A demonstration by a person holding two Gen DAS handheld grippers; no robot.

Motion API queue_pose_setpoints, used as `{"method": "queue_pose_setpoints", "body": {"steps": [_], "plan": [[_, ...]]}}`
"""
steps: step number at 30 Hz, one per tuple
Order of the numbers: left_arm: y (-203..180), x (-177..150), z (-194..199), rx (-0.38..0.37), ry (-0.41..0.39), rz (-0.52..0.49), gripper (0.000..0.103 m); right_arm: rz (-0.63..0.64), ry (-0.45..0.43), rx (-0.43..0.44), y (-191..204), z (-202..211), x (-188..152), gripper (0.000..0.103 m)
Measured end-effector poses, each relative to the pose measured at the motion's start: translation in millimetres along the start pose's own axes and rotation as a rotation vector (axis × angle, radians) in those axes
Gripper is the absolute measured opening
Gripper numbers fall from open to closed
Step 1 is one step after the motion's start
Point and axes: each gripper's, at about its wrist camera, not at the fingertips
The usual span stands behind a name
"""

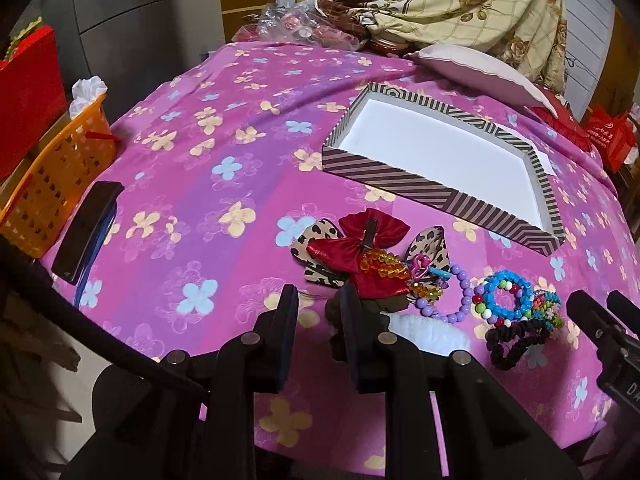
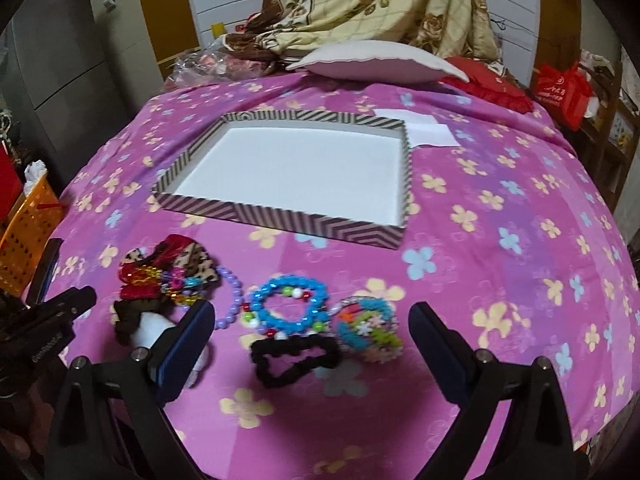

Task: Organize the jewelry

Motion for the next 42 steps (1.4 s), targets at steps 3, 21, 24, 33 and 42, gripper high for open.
{"method": "queue_pose_setpoints", "body": {"steps": [3, 21, 24, 33, 42], "plan": [[-0.1, 0.1, 0.5, 0.000, 0.000, 0.001, 0.043, 0.009, 0.005, 0.007, 5.3, 1.1, 0.2, 0.100], [-3.7, -0.3, 2.5, 0.003, 0.008, 0.004, 0.043, 0.017, 0.027, 0.037, 13.3, -0.6, -1.0, 0.100], [-4.2, -1.6, 1.2, 0.001, 0.015, 0.004, 0.043, 0.019, 0.026, 0.038, 14.1, -0.4, -1.2, 0.100], [-7.1, -4.1, -0.7, 0.004, 0.019, 0.004, 0.043, 0.019, 0.029, 0.045, 15.9, -1.4, -0.6, 0.100], [-6.0, -3.1, -0.8, 0.001, 0.018, 0.007, 0.043, 0.019, 0.029, 0.050, 17.8, -2.2, 0.5, 0.100]]}}
Point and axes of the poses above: each gripper's, at about its wrist camera, not at the fingertips, and z roughly against the way its jaws point, y to its left, x to its top, and after that the axes turned 1 degree about -z, right-handed
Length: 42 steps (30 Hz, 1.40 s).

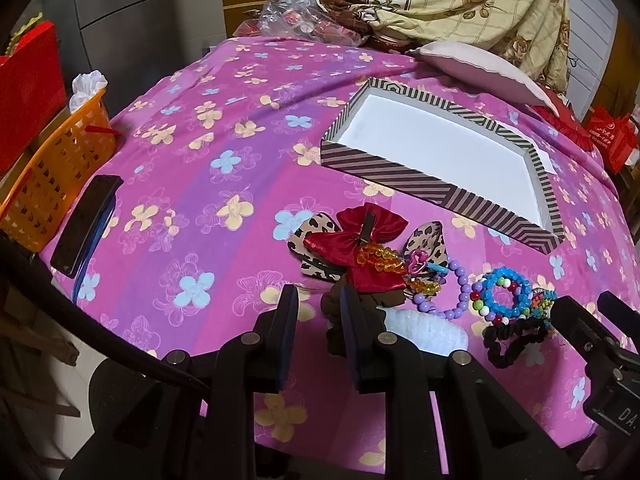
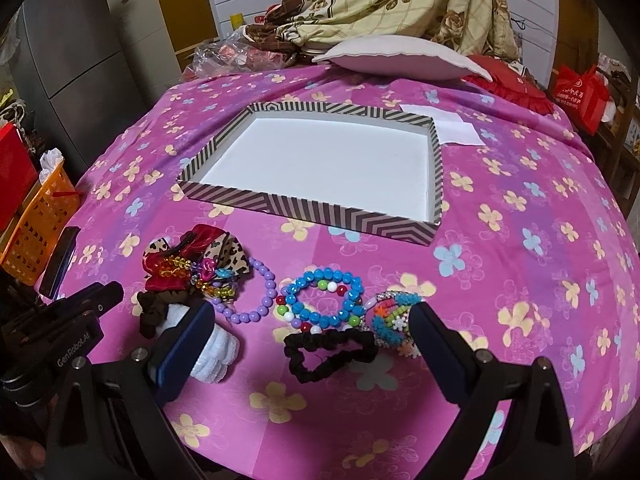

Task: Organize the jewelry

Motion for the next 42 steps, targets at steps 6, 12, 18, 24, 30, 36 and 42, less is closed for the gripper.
{"method": "queue_pose_setpoints", "body": {"steps": [6, 12, 18, 24, 30, 36, 42], "plan": [[-1.8, 1.1, 3.4, -0.004, -0.003, 0.000, 0.043, 0.001, -0.006, 0.003, 1.4, 2.8, 1.0, 0.100], [-2.2, 1.2, 6.7, -0.012, -0.004, 0.004, 0.043, 0.003, -0.009, 0.008, 2.5, 6.5, 1.4, 0.100], [-2.8, 2.1, 8.0, -0.010, -0.005, 0.008, 0.043, 0.001, -0.009, 0.010, 3.0, 7.1, 1.8, 0.100], [-2.8, 2.5, 9.1, -0.011, -0.004, 0.008, 0.043, 0.003, -0.007, 0.008, 3.8, 6.9, 1.9, 0.100], [-2.8, 2.5, 9.2, -0.010, -0.002, 0.008, 0.043, 0.004, -0.005, 0.009, 4.1, 7.5, 2.1, 0.100], [-2.7, 1.3, 6.9, -0.005, 0.005, 0.009, 0.043, 0.007, 0.005, 0.010, 6.0, 5.4, 0.2, 0.100], [-2.5, 0.9, 6.8, -0.005, 0.003, 0.008, 0.043, 0.007, 0.007, 0.016, 5.6, 4.2, -0.5, 0.100]]}}
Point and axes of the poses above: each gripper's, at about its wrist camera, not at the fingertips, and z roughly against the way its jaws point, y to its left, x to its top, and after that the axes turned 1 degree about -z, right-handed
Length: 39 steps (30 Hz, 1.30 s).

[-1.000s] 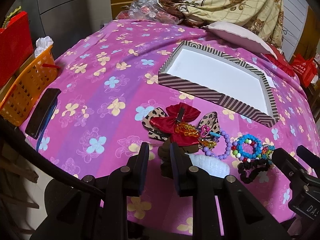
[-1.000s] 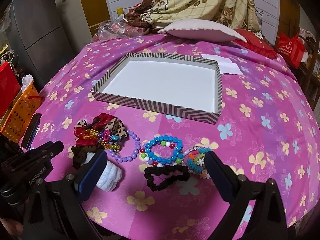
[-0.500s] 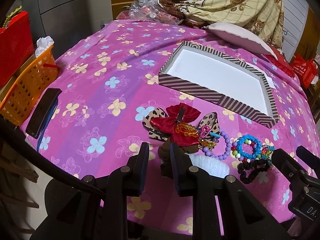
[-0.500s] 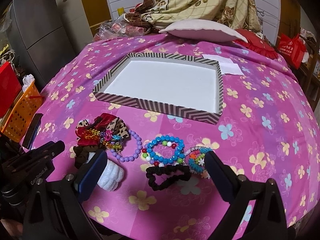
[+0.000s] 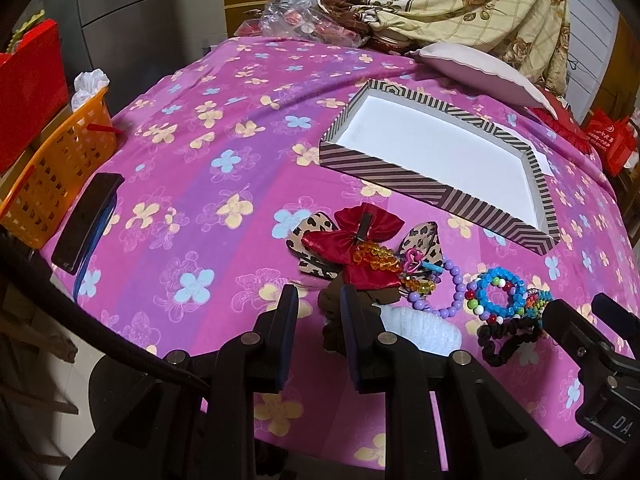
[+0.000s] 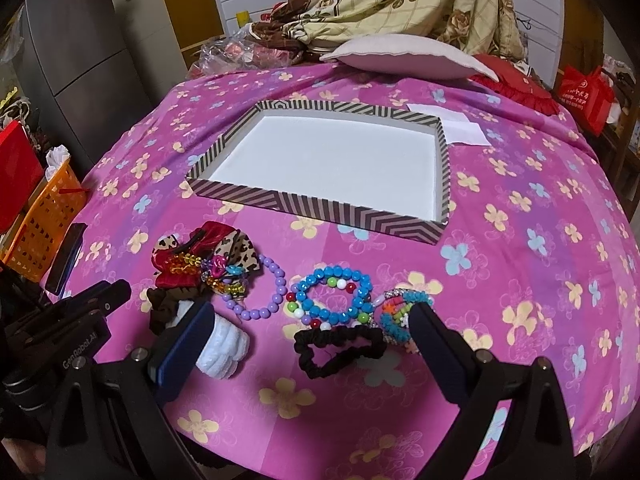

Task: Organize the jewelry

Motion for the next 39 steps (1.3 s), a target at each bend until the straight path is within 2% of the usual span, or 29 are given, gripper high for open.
{"method": "queue_pose_setpoints", "body": {"steps": [26, 34, 39], "plan": [[9.0, -1.8, -8.5, 0.010, 0.028, 0.018, 0.043, 0.005, 0.022, 0.021, -4.6, -8.5, -3.3, 0.100], [36.7, -4.4, -12.5, -0.039, 0.067, 0.077, 0.043, 0.034, 0.033, 0.050, -8.4, -11.4, -9.9, 0.100], [56.1, -6.4, -14.5, -0.063, 0.079, 0.123, 0.044, 0.059, 0.041, 0.105, -6.9, -13.0, -13.4, 0.099]]}}
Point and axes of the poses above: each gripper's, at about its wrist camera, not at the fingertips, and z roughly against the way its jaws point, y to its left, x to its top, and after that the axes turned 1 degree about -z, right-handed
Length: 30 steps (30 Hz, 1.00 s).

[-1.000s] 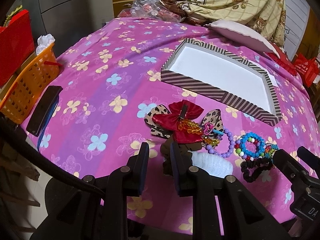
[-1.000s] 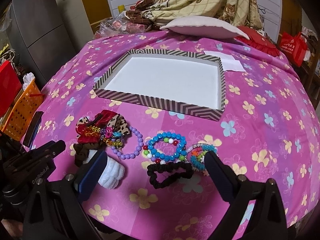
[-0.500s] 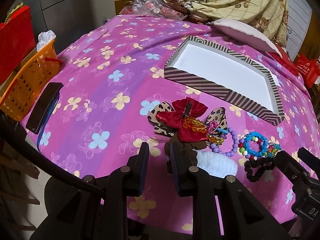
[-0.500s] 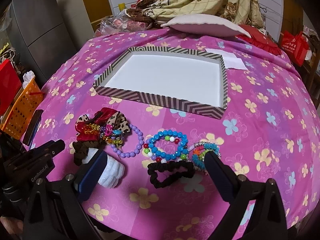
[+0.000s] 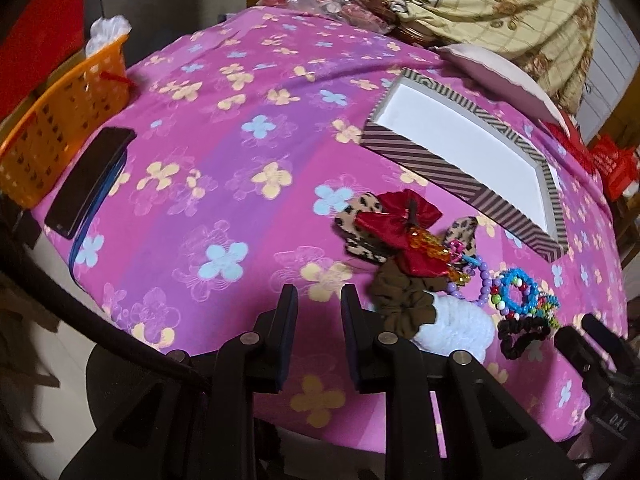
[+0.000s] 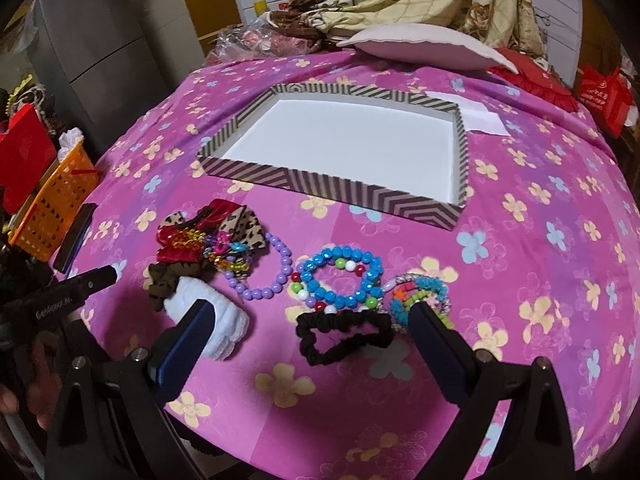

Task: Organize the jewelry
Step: 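Lower the left tool onto the leopard-print bow clips and close it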

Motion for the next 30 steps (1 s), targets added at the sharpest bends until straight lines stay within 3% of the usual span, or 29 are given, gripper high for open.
{"method": "queue_pose_setpoints", "body": {"steps": [6, 14, 25, 27, 28, 30], "plan": [[14.0, 4.4, -5.3, -0.061, 0.025, 0.069, 0.050, 0.090, 0.041, 0.071, 23.9, -11.1, -7.1, 0.098], [-11.6, 5.4, -15.2, -0.196, 0.089, 0.019, 0.059, 0.171, 0.078, 0.102, 48.3, -36.2, -14.8, 0.098], [-20.1, 12.9, -48.8, -0.274, 0.179, -0.011, 0.062, 0.183, 0.097, 0.107, 45.8, -47.4, -14.4, 0.098], [-21.3, 14.1, -51.5, -0.284, 0.181, -0.015, 0.057, 0.188, 0.092, 0.114, 47.3, -49.0, -13.1, 0.098], [-22.5, 14.6, -52.5, -0.296, 0.174, -0.023, 0.047, 0.189, 0.090, 0.117, 47.5, -49.6, -12.2, 0.098], [-23.5, 15.0, -52.8, -0.292, 0.166, -0.039, 0.039, 0.195, 0.087, 0.122, 48.3, -52.1, -9.8, 0.098]]}}
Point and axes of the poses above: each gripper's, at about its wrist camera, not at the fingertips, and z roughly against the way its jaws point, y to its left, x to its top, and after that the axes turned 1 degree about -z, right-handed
